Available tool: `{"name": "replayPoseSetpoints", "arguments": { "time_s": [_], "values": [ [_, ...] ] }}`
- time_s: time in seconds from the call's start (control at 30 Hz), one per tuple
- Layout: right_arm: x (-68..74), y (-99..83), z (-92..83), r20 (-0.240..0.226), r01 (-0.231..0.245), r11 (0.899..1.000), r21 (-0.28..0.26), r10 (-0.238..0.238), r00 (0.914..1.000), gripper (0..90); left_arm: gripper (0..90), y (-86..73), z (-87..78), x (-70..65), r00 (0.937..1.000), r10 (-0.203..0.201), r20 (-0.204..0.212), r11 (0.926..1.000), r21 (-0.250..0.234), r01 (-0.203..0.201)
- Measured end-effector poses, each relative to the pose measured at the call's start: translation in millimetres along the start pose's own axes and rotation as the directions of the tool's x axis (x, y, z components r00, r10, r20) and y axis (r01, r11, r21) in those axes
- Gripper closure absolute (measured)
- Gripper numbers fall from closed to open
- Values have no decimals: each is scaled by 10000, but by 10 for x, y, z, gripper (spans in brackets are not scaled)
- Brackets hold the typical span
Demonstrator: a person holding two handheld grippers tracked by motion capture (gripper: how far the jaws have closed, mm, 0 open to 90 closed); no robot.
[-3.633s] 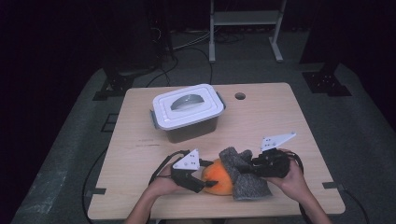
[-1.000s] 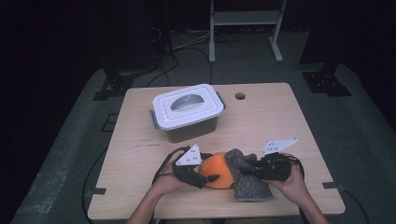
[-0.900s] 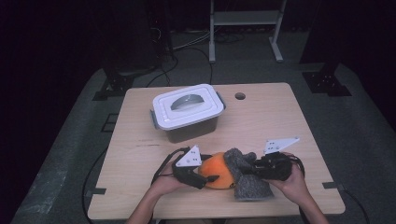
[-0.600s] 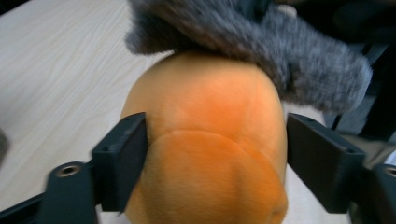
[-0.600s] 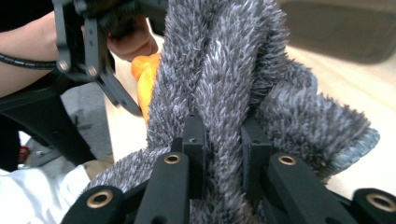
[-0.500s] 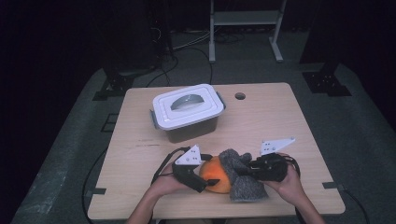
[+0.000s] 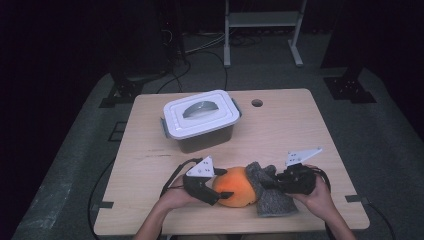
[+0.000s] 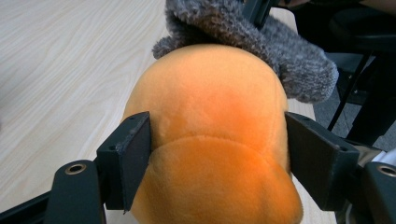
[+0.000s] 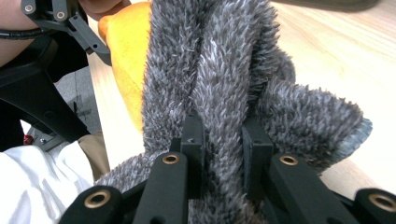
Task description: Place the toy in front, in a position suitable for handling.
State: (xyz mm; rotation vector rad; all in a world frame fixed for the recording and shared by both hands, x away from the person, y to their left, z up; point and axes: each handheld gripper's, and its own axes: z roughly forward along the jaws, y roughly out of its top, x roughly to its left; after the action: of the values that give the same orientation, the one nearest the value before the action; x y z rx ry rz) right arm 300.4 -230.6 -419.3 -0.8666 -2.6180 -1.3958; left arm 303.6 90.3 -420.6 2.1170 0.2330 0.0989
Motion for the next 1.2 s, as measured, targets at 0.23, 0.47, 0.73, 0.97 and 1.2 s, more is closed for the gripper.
{"name": "replayPoseSetpoints", "arguments": {
  "time_s": [0.23,0.47,0.73,0.97,1.2],
  "values": [
    [151,155,22,-306,410,9971,-649,-430,9986,745,241,3,-1,0,9998,-30,206,10000,94,28],
    [244,139,135,-794,892,9956,-274,-911,9927,742,115,126,65,-25,9991,-365,238,9967,731,347],
    [200,178,57,-583,657,9961,-585,-691,9959,746,354,101,55,-45,9990,403,-200,9992,3,-403],
    [157,260,55,-54,651,9933,-952,-660,9978,746,344,113,100,-18,9891,1202,-847,9926,-50,-1211],
    [44,129,143,-84,315,9991,-292,-318,9995,743,290,-4,39,41,9976,430,-536,9991,7,-431]
  ]
}}
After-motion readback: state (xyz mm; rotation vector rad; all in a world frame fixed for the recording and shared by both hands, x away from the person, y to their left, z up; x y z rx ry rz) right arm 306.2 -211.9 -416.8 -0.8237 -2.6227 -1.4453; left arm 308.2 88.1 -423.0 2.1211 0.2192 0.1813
